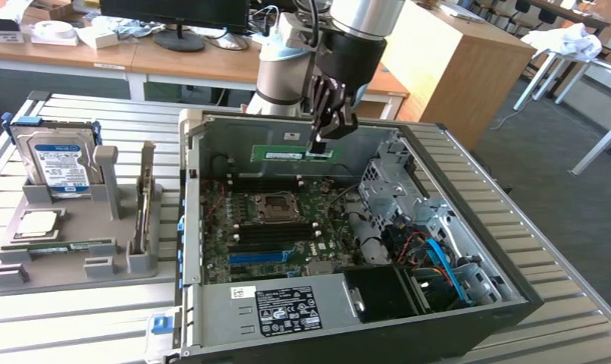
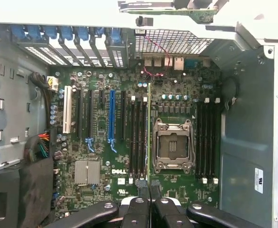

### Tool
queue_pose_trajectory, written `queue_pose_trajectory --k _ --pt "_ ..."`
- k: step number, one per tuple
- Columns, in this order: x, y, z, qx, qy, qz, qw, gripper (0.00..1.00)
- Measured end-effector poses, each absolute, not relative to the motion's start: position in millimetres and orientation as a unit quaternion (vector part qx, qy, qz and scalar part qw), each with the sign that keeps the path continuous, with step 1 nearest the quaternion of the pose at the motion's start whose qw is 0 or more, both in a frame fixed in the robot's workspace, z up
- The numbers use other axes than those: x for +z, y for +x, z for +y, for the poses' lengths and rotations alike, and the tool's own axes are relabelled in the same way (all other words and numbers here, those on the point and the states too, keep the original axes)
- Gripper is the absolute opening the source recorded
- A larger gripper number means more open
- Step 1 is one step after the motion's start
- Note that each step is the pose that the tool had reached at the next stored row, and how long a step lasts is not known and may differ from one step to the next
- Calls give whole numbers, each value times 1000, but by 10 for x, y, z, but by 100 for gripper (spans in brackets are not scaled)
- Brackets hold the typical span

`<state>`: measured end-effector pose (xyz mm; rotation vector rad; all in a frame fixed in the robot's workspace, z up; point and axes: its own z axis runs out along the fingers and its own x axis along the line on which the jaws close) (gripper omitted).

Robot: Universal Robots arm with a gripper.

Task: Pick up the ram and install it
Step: 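Pick up the ram and move it above insertion slot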

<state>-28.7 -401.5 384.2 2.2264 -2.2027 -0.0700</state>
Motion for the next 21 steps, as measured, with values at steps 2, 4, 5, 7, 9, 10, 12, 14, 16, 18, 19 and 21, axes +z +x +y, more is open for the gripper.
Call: queue_pose_trajectory --k 2,4,5,7,9,10,12,14,16,18,19,21 --pt "3833 -287 -4015 -22 711 -703 4 11" --pt "3825 -287 -4015 -22 711 -703 4 11" --pt "3821 -288 -4015 -22 711 -703 4 11" --pt "3813 -287 -4015 -22 711 -703 5 11" --pt "3804 -288 -4015 -22 711 -703 4 11" --pt "3800 -287 -4015 -22 711 -703 4 11" --pt "3792 -287 -4015 -22 711 -703 4 11" --pt "3783 -287 -4015 -22 711 -703 4 11" --pt "3774 -288 -4015 -22 711 -703 4 11" --pt "3765 -288 -4015 -22 711 -703 4 11" --pt "3761 -287 -4015 -22 711 -703 4 11" --pt "3751 -287 -4015 -22 711 -703 4 11"
